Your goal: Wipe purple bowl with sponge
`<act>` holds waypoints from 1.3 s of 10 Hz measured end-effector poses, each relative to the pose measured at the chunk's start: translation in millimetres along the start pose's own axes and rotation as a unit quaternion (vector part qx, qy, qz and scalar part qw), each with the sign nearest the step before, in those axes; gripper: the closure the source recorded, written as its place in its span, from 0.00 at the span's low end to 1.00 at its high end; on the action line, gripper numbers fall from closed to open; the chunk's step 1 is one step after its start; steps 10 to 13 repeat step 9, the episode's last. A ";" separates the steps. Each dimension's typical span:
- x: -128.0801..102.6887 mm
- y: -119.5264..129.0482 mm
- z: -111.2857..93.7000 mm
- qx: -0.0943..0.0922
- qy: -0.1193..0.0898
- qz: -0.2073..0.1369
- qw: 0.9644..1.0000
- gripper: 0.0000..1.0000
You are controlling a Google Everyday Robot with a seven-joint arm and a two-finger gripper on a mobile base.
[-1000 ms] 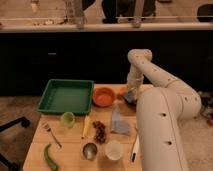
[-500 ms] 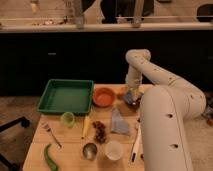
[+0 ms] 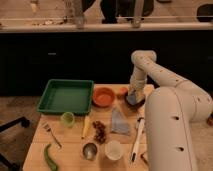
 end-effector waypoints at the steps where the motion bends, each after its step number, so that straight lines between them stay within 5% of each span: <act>1: 2.6 -0.2 2.7 0.000 -0.003 0.002 1.000 1.00; 13: 1.5 -20.1 7.6 0.004 -0.009 -0.017 1.000 1.00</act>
